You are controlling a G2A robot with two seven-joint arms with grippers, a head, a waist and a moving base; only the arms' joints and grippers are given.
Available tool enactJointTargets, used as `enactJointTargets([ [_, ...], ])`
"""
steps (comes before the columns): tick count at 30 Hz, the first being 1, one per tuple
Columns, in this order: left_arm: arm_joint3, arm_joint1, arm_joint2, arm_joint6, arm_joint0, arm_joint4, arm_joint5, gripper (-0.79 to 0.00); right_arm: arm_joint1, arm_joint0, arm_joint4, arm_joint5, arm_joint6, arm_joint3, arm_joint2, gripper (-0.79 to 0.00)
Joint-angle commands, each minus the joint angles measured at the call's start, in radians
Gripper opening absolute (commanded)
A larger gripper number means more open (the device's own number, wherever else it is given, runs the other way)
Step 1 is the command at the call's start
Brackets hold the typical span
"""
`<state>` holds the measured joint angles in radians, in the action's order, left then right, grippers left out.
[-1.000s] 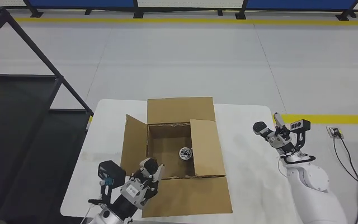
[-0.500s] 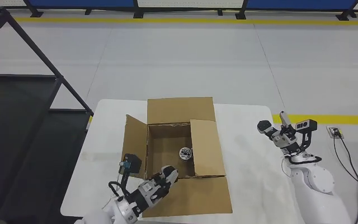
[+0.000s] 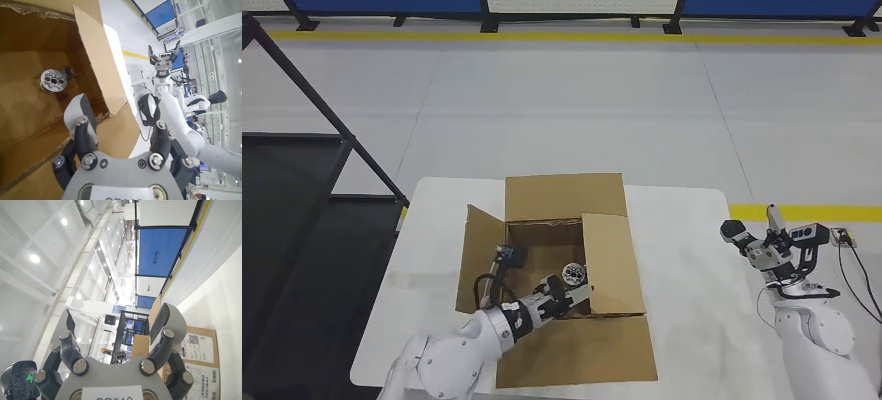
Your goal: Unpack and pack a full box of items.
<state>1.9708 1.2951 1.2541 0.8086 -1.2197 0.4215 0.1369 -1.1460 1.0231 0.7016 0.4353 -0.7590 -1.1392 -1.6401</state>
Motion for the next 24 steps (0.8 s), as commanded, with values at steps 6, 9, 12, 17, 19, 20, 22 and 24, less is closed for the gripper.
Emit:
enactJointTargets([
  [6, -0.129, 0.011, -0.076, 0.031, 0.121, -0.027, 0.058, 0.000, 0.000, -0.010, 0.009, 0.002, -0.008, 0.018, 0.001, 0.000],
  [9, -0.184, 0.017, -0.102, 0.021, 0.158, -0.068, 0.016, 0.000, 0.000, -0.013, 0.013, 0.006, -0.009, 0.024, 0.002, 0.000],
  [12, -0.226, 0.023, -0.133, 0.024, 0.188, -0.100, -0.012, 0.000, 0.000, -0.014, 0.027, 0.013, -0.007, 0.029, -0.003, 0.000],
  [17, -0.274, 0.033, -0.178, 0.003, 0.237, -0.128, -0.032, 0.000, 0.002, -0.010, 0.046, 0.019, -0.011, 0.032, -0.022, 0.000],
  [19, -0.270, 0.036, -0.198, -0.012, 0.249, -0.121, -0.042, 0.000, 0.003, -0.008, 0.055, 0.019, -0.012, 0.033, -0.029, 0.000],
  [20, -0.264, 0.037, -0.207, -0.014, 0.252, -0.116, -0.053, 0.000, 0.004, -0.007, 0.057, 0.020, -0.012, 0.034, -0.032, 0.000],
  [22, -0.256, 0.037, -0.214, -0.030, 0.253, -0.106, -0.073, 0.000, 0.005, -0.009, 0.064, 0.020, -0.012, 0.038, -0.039, 0.000],
  [24, -0.243, 0.037, -0.220, -0.051, 0.253, -0.084, -0.083, 0.000, 0.005, -0.005, 0.077, 0.025, -0.016, 0.039, -0.043, 0.000],
])
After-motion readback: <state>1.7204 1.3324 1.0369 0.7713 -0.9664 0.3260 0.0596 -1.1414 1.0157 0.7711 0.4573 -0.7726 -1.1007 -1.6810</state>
